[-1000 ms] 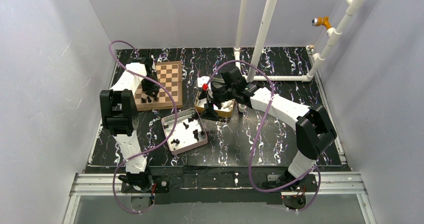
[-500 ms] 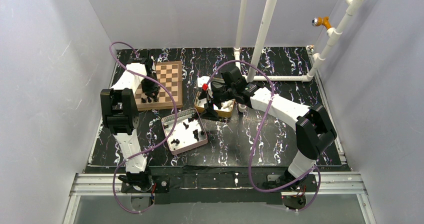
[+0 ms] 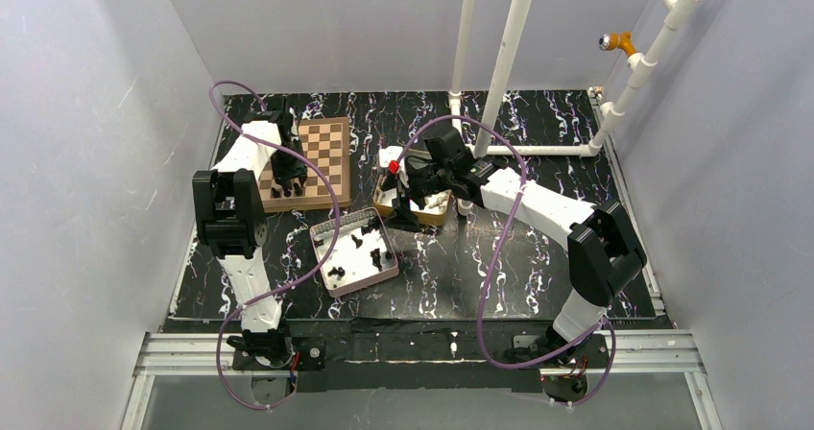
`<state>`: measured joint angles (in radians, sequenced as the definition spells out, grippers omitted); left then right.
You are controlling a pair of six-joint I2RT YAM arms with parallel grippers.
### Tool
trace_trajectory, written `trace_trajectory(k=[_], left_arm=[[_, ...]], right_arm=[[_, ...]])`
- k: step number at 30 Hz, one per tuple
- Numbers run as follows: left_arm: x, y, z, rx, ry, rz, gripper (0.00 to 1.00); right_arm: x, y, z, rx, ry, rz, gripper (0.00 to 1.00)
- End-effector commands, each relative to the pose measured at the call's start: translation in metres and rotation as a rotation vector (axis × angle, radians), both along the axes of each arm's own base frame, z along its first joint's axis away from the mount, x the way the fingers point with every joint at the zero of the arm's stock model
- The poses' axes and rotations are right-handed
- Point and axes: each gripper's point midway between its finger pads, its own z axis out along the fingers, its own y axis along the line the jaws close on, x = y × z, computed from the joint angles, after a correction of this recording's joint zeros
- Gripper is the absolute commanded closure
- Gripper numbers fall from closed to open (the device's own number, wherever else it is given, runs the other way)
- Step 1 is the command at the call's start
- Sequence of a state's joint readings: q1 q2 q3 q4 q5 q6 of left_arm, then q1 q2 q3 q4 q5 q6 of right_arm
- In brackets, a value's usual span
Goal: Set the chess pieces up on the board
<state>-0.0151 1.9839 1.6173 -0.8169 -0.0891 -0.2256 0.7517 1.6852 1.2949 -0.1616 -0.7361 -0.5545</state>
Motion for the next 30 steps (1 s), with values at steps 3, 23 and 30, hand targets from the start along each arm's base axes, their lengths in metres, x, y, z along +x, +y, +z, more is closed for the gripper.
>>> trace_trajectory(k=[3,23,30], left_arm=[[0.016,-0.004,0.036,-0.037,-0.079,0.001,0.66],[-0.101,-0.115,0.147,-0.677,-0.294,-0.202,0.44],[-0.176,-0.144,0.108,-0.630,-0.213,-0.276,0.45]], right_arm=[[0.002,0.000,0.022,0.048,-0.048,0.007,0.09],[-0.022,0.000,0.012,0.074,-0.063,0.181,0.06],[-0.026,-0.003,0.005,0.065,-0.019,0.174,0.06]])
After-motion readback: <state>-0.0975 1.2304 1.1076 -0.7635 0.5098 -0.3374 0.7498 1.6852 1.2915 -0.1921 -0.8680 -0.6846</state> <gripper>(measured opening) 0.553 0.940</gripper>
